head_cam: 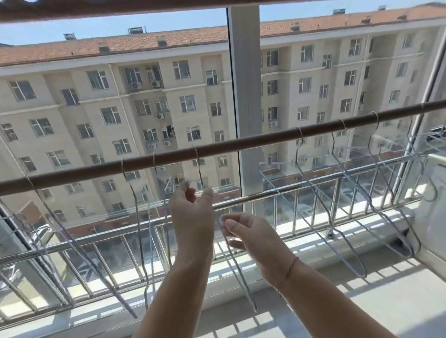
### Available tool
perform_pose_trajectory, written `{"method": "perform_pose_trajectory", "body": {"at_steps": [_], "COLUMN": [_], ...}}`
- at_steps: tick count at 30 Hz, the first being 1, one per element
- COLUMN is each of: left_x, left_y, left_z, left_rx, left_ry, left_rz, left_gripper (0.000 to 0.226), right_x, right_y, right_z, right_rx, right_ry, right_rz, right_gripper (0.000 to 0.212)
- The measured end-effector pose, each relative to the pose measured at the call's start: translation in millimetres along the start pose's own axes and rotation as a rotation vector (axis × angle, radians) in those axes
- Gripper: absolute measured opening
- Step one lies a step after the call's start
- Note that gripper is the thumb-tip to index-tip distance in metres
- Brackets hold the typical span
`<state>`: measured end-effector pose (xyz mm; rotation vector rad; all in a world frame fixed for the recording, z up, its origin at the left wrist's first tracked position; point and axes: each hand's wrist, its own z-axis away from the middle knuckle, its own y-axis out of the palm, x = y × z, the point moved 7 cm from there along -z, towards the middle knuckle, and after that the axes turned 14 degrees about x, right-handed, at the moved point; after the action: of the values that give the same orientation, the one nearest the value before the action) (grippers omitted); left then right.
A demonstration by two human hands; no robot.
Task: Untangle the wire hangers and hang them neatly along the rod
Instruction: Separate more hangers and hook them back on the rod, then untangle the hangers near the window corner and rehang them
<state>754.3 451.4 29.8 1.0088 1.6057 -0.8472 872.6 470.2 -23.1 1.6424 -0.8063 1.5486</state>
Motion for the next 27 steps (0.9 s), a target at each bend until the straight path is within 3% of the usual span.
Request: {"method": "perform_pose_trajectory", "body": {"at_steps": [5,10,14,18,23,27], "left_x": [-23,-38,-47,-27,12,34], "left_y": [45,118,189,251,288,303], "left_z": [13,30,42,39,26,27], "left_rx": [0.117,0.347,0.481,0.454,0.260,0.199], "left_ry": [0.153,0.129,0.095,-0.145,-0.393,-0.431], "left_rz": [-0.078,0.038,0.058,0.128,0.134,0.346], "left_gripper": [0.051,0.040,0.038,0.038,0.007,0.020], "right_x": [32,70,74,53,21,7], "right_y": [-52,-127,-190,-222,-243,-251], "right_z": [35,77,102,96,84,83], "right_rx": [-0.132,-0.336,-0.521,-0.394,-0.230,-0.146], "right_ry": [-0.147,-0.309,-0.281,-0.137,-0.012,0.019], "right_rz": [0.156,0.336,0.646,0.739,0.692,0.574], "right_gripper": [0.023,0.024,0.029,0.041,0.054,0.035]}}
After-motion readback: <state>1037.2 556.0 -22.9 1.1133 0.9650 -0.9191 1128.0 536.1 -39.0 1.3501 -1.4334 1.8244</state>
